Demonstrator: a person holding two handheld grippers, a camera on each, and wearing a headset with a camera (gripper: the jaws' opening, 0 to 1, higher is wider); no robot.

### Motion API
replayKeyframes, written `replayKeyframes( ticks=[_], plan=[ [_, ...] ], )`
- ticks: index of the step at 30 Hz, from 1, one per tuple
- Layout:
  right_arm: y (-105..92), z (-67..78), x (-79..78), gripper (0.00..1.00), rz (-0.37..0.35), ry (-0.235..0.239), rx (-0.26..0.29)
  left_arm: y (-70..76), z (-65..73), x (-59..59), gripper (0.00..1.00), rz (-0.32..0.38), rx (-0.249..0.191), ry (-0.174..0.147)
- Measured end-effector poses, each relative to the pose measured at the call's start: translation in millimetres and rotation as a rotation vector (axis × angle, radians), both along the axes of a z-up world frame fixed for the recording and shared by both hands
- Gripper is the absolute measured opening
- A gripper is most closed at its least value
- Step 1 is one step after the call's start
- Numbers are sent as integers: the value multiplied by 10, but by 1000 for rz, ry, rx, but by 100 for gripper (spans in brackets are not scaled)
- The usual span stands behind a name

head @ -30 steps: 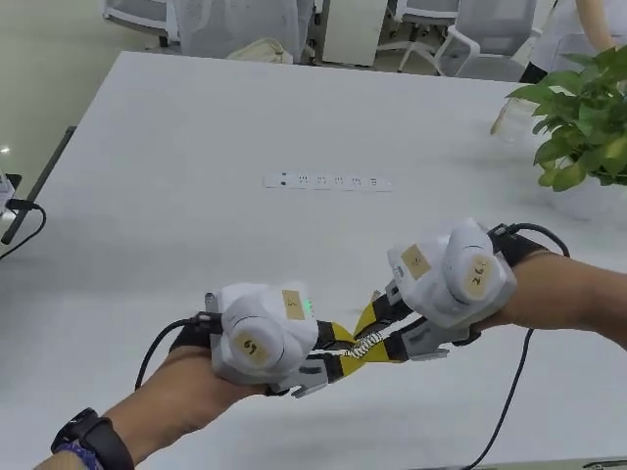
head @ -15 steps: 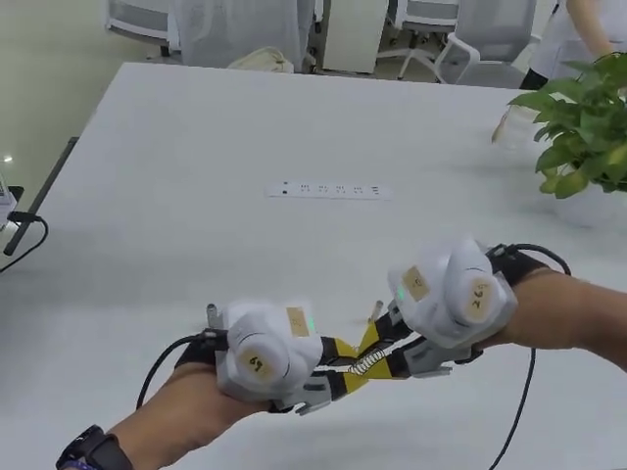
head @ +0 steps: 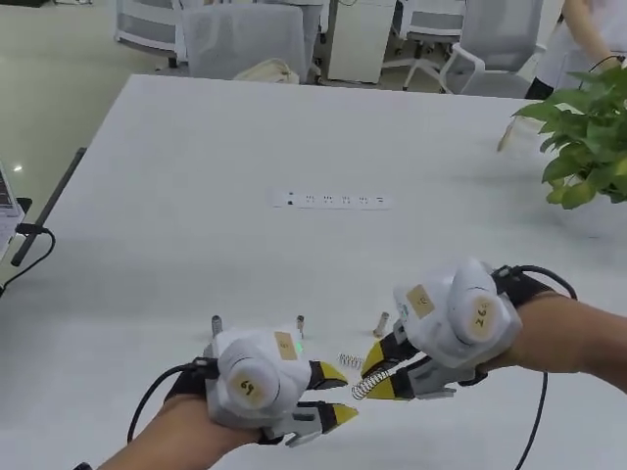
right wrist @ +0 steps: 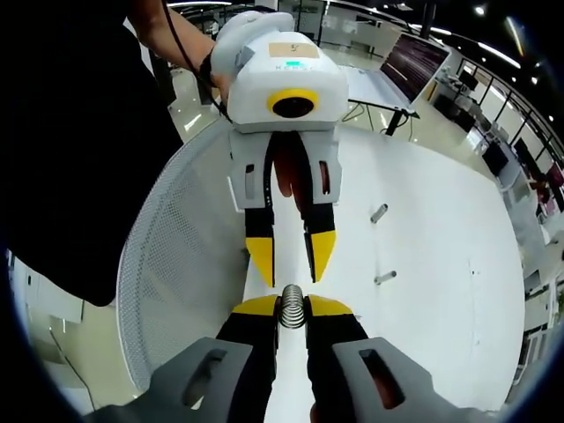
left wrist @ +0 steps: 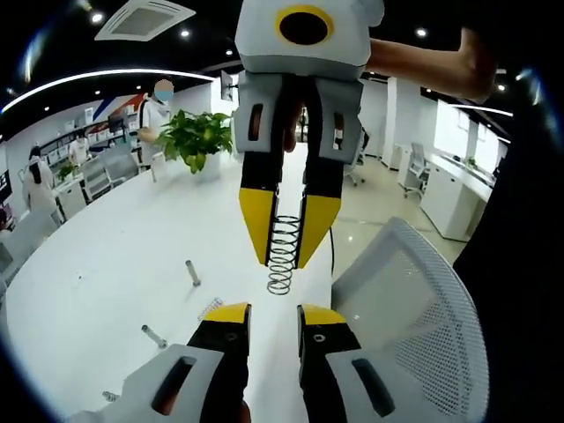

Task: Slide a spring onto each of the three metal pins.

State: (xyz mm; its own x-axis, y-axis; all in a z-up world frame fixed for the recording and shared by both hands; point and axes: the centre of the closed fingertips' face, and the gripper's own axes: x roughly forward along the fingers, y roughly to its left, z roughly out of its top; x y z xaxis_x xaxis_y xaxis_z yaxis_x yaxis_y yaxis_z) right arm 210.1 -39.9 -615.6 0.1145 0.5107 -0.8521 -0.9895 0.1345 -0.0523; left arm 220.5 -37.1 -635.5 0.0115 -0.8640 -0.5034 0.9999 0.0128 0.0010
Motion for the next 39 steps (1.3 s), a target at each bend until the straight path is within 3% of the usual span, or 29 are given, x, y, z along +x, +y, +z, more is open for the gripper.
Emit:
replayKeyframes(
  ticks=[7,12,22,39],
  plan=[
    [-30,-24,3,8,-16,7,2,157,3,99,16,60,-4,10],
    [-72,-65,53,8,-37,1,-5,364,1,201,19,118,0,9],
    [-190,-220,71,8,-48,34,-35,762,-1,399,24,244,2,6],
    [-264,-313,226,9,-58,42,-83,1149,-53,524,33,388,-6,29]
  ],
)
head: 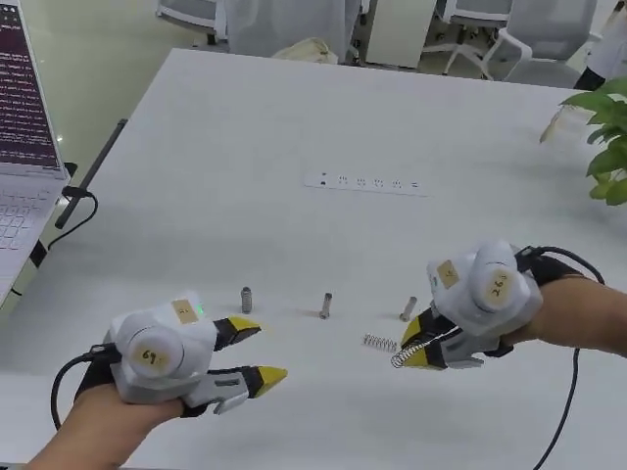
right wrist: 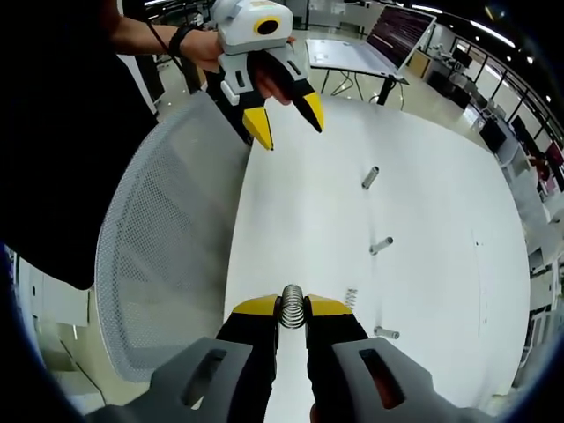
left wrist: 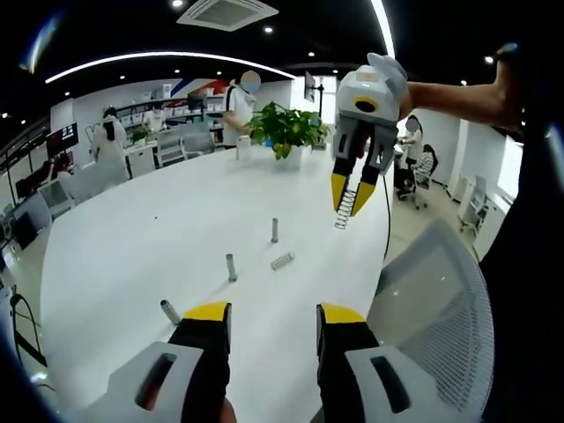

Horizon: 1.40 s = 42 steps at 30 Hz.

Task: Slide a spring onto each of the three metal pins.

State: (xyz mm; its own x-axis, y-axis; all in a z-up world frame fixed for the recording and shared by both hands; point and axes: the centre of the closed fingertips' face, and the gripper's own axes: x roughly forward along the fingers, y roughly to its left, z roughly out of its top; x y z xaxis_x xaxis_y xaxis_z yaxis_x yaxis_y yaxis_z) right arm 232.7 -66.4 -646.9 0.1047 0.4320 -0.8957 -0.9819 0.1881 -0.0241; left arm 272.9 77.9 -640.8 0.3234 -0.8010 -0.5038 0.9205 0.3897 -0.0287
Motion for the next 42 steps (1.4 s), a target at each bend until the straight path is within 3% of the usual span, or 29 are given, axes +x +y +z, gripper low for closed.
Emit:
replayKeyframes(
  ticks=[13,16,27,42],
  plan=[
    [13,-49,155,9,-1,9,-12,185,-7,14,40,57,-10,11],
    [18,-60,195,9,-3,14,-13,212,-44,1,42,53,8,9],
    [72,-116,425,9,-3,19,-28,339,-59,63,46,87,6,17],
    [221,-168,760,9,14,16,-41,404,-47,135,51,124,-10,26]
  ],
)
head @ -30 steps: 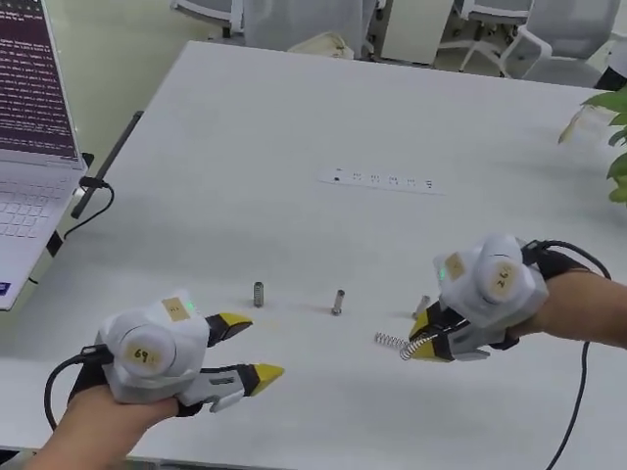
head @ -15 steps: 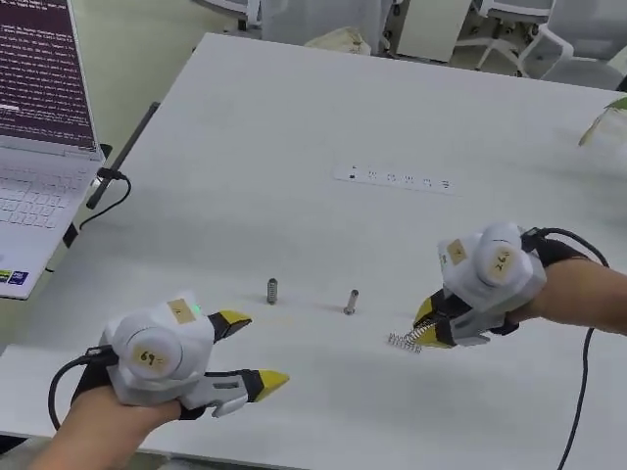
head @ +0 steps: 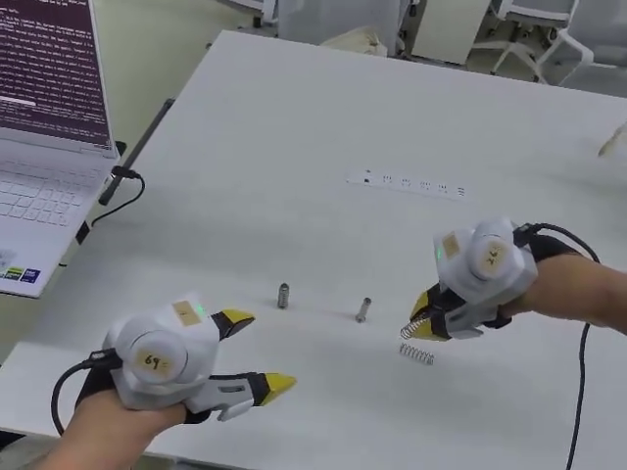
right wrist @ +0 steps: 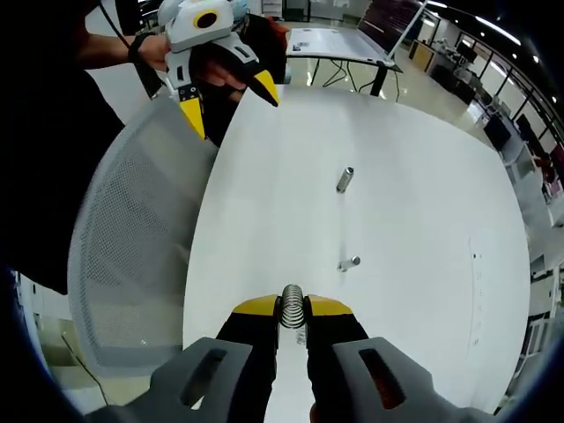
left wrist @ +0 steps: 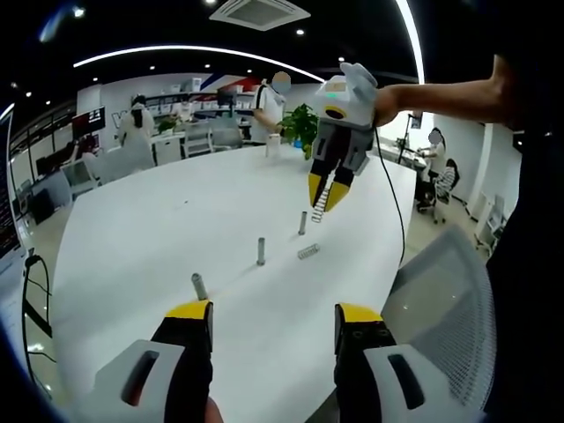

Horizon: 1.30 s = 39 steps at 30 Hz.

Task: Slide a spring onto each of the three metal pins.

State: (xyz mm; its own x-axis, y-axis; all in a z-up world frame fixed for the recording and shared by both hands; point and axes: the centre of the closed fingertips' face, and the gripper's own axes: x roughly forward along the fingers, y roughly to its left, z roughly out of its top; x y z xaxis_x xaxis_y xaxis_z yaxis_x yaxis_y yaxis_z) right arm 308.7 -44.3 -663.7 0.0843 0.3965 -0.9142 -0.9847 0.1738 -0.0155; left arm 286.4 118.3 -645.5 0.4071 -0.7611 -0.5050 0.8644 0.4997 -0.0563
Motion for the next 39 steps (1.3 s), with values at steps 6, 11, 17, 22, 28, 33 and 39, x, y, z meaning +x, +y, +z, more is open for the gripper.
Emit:
replayKeyframes(
  ticks=[6,11,17,22,28,33,39],
  plan=[
    [32,-28,154,9,-10,-4,-7,50,-12,30,53,14,-1,5],
    [53,-64,280,9,-19,-5,-11,77,-14,53,55,22,-3,9],
    [82,-116,363,9,-12,-3,-15,87,-32,47,57,32,-10,24],
    [83,-185,450,9,-7,0,-30,93,-30,51,57,46,-20,30],
    [99,-252,554,9,-15,-10,-48,103,-25,69,57,61,-30,39],
    [135,-317,602,9,-10,-9,-61,119,-44,55,57,68,-28,48],
    [175,-378,639,9,0,0,-65,150,-55,64,57,82,-26,53]
  ],
)
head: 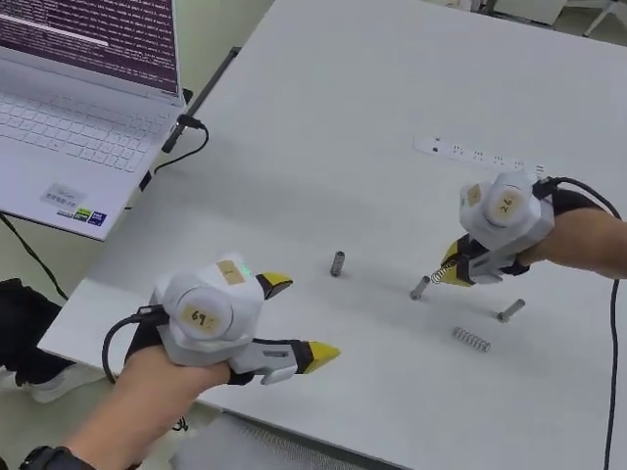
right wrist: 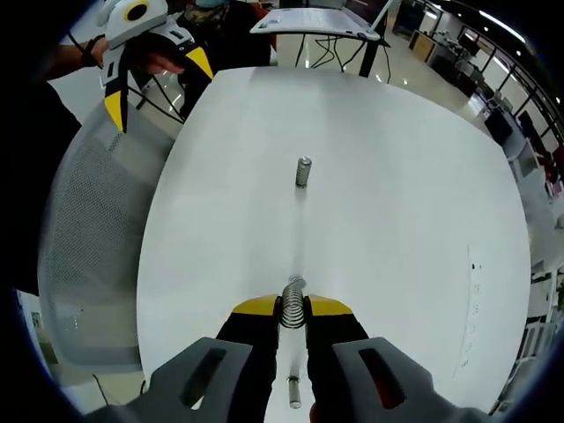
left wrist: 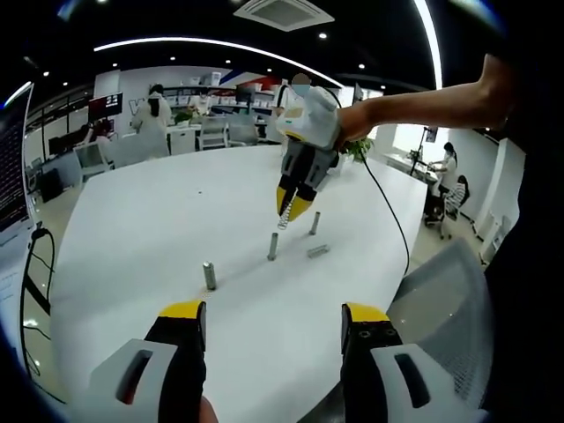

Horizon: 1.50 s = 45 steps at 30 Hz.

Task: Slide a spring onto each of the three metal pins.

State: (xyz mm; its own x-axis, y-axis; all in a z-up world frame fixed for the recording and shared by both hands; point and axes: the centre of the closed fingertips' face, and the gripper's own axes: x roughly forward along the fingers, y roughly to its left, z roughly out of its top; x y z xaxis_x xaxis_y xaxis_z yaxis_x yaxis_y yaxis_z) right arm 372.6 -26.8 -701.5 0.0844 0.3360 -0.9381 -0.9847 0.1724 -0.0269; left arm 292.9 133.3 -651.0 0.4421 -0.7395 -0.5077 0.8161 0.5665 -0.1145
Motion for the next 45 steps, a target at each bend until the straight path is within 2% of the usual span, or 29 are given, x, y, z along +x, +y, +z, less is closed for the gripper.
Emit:
replayKeyframes(
  ticks=[10,31,45],
  plan=[
    [23,-120,103,9,4,13,3,25,-14,17,57,20,-2,10],
    [50,-244,94,9,34,40,-23,18,-58,47,57,29,-4,28],
    [127,-343,78,9,61,48,-47,27,4,74,58,24,-4,23]
  ],
)
